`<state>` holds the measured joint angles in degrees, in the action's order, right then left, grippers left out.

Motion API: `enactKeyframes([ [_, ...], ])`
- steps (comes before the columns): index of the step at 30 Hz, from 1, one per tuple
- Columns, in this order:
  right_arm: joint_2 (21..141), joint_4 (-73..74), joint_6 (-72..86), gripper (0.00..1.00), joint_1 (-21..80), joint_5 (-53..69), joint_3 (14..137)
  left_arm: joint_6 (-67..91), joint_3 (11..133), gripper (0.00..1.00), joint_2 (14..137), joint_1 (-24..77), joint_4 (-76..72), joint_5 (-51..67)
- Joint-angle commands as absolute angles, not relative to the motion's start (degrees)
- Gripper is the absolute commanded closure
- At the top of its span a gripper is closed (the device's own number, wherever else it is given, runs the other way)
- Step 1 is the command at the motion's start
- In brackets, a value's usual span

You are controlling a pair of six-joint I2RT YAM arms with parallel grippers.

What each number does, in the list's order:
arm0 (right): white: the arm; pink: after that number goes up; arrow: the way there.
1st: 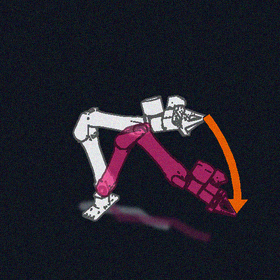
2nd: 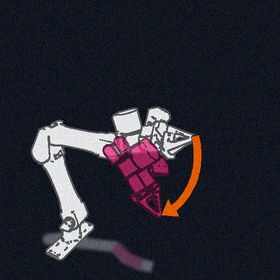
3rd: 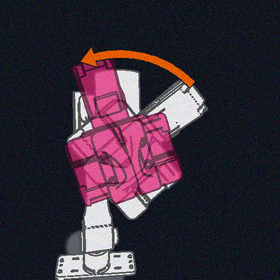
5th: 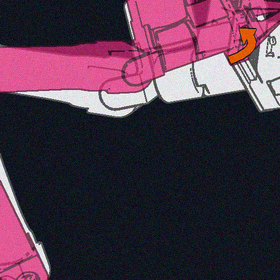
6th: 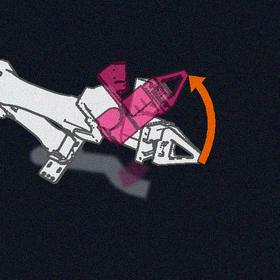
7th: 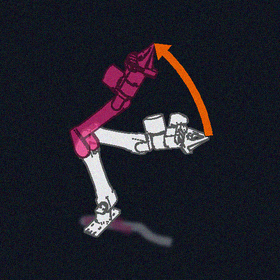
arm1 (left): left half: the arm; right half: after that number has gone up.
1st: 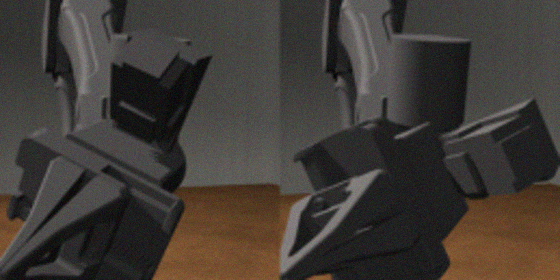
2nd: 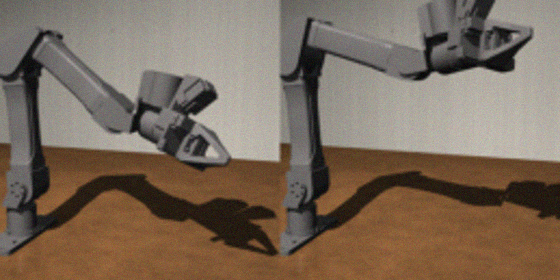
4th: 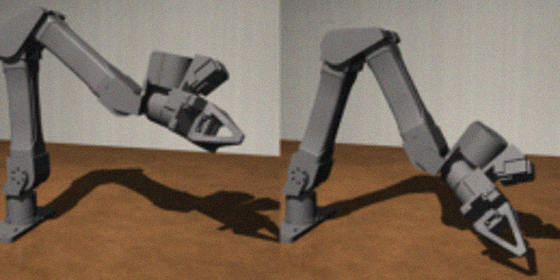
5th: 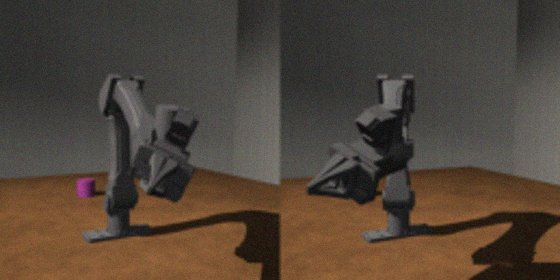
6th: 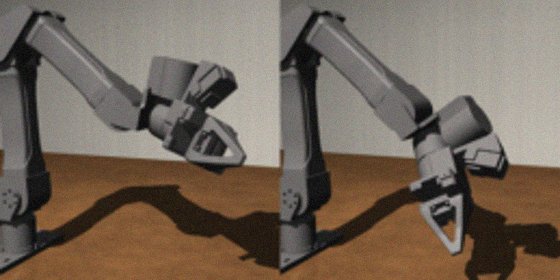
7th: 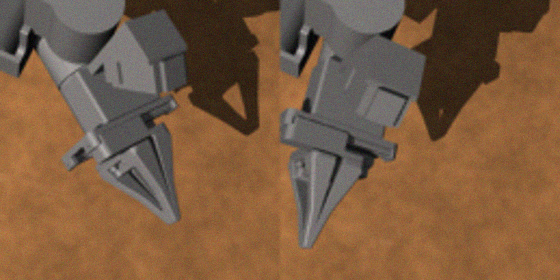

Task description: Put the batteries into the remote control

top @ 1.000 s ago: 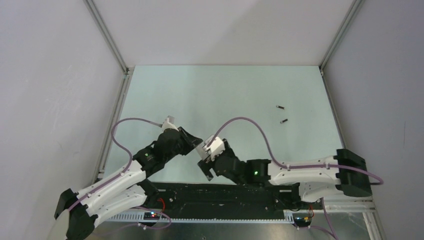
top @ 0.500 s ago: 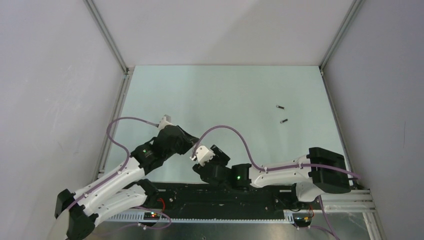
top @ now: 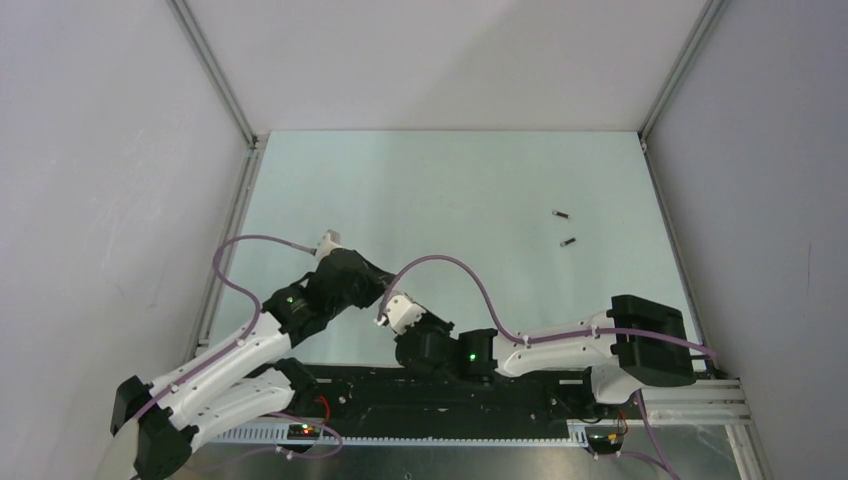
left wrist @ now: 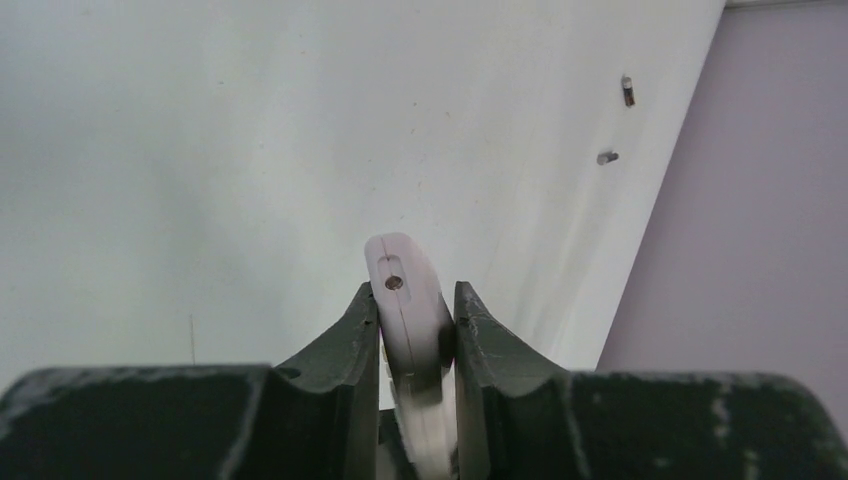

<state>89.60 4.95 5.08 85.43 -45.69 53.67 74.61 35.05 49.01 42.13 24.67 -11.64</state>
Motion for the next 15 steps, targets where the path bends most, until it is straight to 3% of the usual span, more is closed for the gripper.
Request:
enactKeyframes([
  [1,89.3,4.7,7.4,0.99,85.1,-47.5,56.2,72.1,36.9,0.76,47.4,42.4,24.9,-9.0],
  [5,88.1,5.2,8.7,1.0,85.1,-48.2,56.3,71.8,36.7,0.55,45.6,42.4,24.9,-9.4],
  [7,87.4,5.4,9.3,1.0,85.1,-48.4,56.3,71.4,36.6,0.33,44.9,42.4,24.9,-9.6],
  [11,86.5,7.1,12.1,1.0,84.6,-48.1,56.2,69.7,37.0,0.03,44.0,42.4,24.7,-9.6],
  [15,83.5,9.7,18.6,1.0,82.5,-45.5,55.1,64.8,38.0,0.0,42.5,42.4,24.6,-9.9],
])
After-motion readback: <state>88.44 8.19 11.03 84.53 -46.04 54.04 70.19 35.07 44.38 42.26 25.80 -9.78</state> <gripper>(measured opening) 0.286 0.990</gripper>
